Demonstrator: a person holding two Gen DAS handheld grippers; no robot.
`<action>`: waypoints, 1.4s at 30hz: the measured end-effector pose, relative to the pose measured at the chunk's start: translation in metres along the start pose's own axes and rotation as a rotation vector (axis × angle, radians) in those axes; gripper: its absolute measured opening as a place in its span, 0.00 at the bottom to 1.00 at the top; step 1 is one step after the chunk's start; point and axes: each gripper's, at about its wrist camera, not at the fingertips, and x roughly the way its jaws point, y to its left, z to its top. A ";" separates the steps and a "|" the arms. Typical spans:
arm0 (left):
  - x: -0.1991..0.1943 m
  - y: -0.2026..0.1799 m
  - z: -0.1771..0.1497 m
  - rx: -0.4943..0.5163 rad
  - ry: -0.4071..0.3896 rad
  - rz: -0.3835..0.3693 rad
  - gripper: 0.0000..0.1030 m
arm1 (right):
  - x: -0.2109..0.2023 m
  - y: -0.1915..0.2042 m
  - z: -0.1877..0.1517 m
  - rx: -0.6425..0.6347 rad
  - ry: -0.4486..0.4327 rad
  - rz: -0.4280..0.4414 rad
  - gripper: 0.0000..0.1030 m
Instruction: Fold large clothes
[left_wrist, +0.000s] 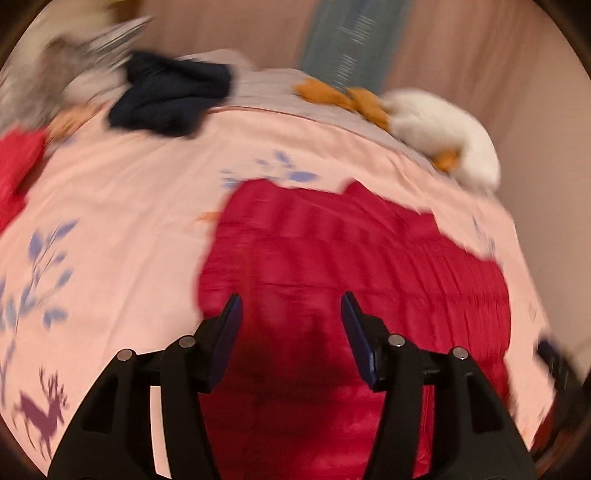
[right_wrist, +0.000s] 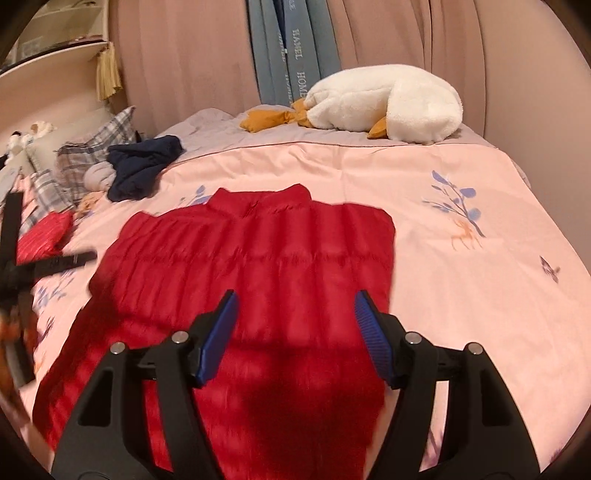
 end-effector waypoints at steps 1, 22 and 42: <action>0.008 -0.011 0.000 0.045 0.016 0.005 0.54 | 0.012 0.002 0.007 0.000 0.009 -0.012 0.62; 0.081 -0.032 -0.016 0.197 0.132 0.094 0.57 | 0.078 0.039 0.016 -0.022 0.090 0.025 0.59; 0.014 -0.023 -0.042 0.157 0.088 0.093 0.80 | 0.011 0.052 -0.028 -0.037 0.142 0.053 0.70</action>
